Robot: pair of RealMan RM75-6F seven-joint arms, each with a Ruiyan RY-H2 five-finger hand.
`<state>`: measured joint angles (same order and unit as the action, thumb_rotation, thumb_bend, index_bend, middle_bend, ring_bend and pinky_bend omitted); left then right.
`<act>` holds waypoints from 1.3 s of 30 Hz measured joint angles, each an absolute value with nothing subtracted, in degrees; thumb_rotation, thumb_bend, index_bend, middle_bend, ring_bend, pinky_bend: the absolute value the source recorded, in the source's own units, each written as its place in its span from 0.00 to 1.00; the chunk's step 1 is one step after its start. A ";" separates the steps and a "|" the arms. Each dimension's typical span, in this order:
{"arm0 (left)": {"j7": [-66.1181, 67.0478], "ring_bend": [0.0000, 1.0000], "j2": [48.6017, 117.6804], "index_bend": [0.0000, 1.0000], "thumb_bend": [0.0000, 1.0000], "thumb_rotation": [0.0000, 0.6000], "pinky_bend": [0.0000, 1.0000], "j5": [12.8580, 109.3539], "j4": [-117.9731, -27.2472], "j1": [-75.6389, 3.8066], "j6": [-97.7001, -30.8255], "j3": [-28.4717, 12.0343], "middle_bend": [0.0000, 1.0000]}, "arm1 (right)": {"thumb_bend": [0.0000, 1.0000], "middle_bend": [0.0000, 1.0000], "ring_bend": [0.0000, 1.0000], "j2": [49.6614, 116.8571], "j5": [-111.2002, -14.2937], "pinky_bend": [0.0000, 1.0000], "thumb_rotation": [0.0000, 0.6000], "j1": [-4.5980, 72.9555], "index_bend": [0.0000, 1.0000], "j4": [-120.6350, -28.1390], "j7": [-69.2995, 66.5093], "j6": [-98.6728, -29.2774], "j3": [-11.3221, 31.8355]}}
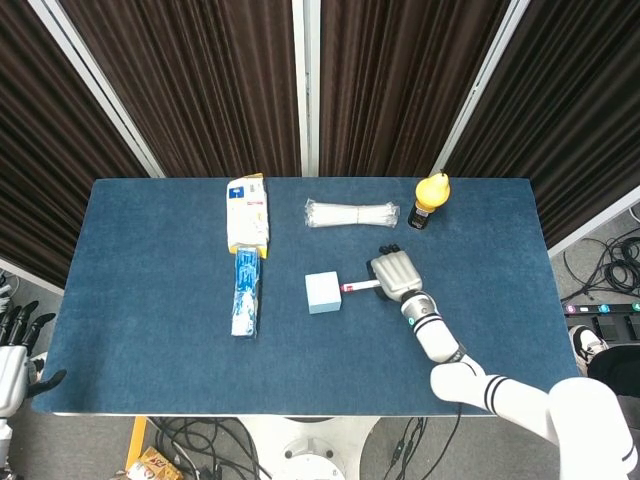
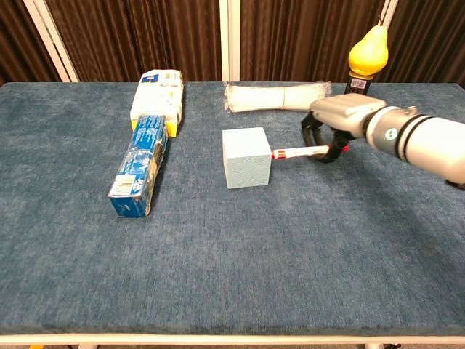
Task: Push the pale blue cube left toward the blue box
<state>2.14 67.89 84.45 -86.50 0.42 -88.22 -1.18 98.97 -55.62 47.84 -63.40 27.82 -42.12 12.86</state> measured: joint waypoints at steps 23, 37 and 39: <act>2.42 0.07 67.90 0.25 0.09 1.00 0.09 85.63 -87.23 0.26 -88.60 -0.98 0.18 | 0.43 0.56 0.17 102.11 -44.24 0.17 1.00 54.62 0.64 -67.08 36.28 -42.72 12.81; 1.67 0.07 67.86 0.25 0.09 1.00 0.09 85.65 -86.82 0.91 -89.11 -0.75 0.18 | 0.43 0.56 0.17 103.55 -40.48 0.17 1.00 57.25 0.64 -69.11 40.43 -46.28 11.80; 1.70 0.07 67.93 0.25 0.09 1.00 0.09 85.78 -86.75 0.76 -88.98 -0.78 0.18 | 0.43 0.56 0.17 101.84 -40.94 0.17 1.00 56.30 0.64 -70.38 40.18 -46.95 11.02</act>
<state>1.70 67.93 85.78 -86.75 0.76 -88.98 -0.78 101.84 -40.94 56.30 -70.38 40.18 -46.95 11.02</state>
